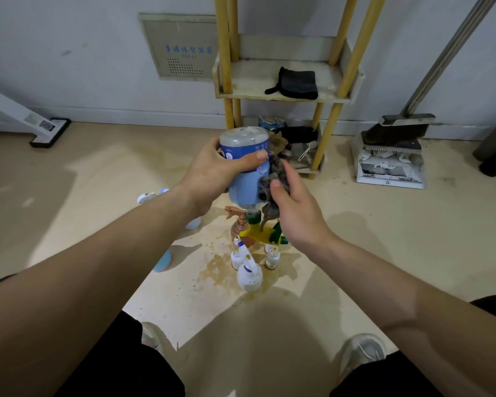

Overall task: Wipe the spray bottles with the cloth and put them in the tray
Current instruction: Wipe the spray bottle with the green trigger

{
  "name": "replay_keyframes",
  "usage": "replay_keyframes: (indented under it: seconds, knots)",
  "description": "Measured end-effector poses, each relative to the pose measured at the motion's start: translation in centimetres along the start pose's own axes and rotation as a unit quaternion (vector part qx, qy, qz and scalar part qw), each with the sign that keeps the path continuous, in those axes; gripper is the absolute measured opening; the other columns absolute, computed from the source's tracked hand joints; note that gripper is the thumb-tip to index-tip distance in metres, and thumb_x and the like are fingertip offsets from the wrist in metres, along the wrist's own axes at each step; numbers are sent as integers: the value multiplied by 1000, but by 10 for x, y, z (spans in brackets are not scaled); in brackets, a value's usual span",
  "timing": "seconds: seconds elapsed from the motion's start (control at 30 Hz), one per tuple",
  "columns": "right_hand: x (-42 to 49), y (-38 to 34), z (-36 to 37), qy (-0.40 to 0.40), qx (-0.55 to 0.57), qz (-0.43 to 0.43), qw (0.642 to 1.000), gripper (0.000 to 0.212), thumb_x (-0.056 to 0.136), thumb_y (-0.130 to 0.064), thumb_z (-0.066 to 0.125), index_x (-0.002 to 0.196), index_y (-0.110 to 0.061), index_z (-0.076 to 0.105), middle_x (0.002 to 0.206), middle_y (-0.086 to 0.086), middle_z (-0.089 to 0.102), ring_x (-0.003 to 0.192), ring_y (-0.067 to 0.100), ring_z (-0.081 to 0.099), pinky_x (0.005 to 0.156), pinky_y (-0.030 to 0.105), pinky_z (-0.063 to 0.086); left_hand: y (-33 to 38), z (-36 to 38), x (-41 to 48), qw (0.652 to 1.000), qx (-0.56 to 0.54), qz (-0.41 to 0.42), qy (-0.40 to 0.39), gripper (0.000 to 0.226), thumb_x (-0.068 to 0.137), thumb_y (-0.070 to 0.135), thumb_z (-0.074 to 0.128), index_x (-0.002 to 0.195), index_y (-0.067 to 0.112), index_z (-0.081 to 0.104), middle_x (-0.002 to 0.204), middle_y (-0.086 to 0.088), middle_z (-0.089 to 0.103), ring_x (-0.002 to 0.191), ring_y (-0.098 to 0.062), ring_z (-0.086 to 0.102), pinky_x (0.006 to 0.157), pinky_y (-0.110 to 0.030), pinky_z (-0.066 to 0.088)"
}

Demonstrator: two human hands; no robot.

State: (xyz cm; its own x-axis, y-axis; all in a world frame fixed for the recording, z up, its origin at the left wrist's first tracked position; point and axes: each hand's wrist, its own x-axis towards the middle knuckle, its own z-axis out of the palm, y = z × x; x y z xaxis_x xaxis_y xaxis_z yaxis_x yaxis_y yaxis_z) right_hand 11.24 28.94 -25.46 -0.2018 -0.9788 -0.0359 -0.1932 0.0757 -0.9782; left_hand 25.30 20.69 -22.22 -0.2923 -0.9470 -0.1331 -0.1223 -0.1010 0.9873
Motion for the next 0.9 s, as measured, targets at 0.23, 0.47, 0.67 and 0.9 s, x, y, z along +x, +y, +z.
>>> replay_keyframes:
  seconds: [0.23, 0.47, 0.67, 0.9]
  knots:
    - [13, -23, -11, 26, -21, -85, 996, 47, 107, -21, 43, 153, -26, 36, 134, -18, 53, 121, -9, 52, 98, 13, 44, 1, 8, -5, 999, 23, -9, -29, 19, 85, 28, 78, 98, 32, 65, 82, 15, 76, 78, -1, 72, 62, -16, 55]
    - [3, -5, -4, 2, -123, 0, 992, 49, 104, -25, 50, 152, -25, 39, 127, -9, 63, 113, 10, 61, 98, 37, 53, 10, -3, 5, 992, -16, -23, 125, 38, 76, 41, 85, 105, 24, 67, 98, 7, 73, 75, 3, 69, 58, -15, 50]
    - [2, -17, -1, 84, -158, 0, 984, 36, 104, -28, 49, 138, -22, 53, 103, -17, 59, 94, 8, 60, 72, 20, 44, 10, 1, 5, 977, -66, -45, 199, 68, 68, 42, 90, 118, 14, 55, 112, -4, 67, 96, -16, 67, 63, -27, 54]
    - [10, -9, 6, 128, -23, 49, 990, 29, 105, -28, 46, 132, -19, 54, 111, -8, 67, 100, 9, 64, 73, 22, 48, 8, 15, -6, 988, -40, -37, 144, 61, 77, 34, 86, 122, 25, 47, 113, 0, 63, 96, -16, 69, 76, -36, 63]
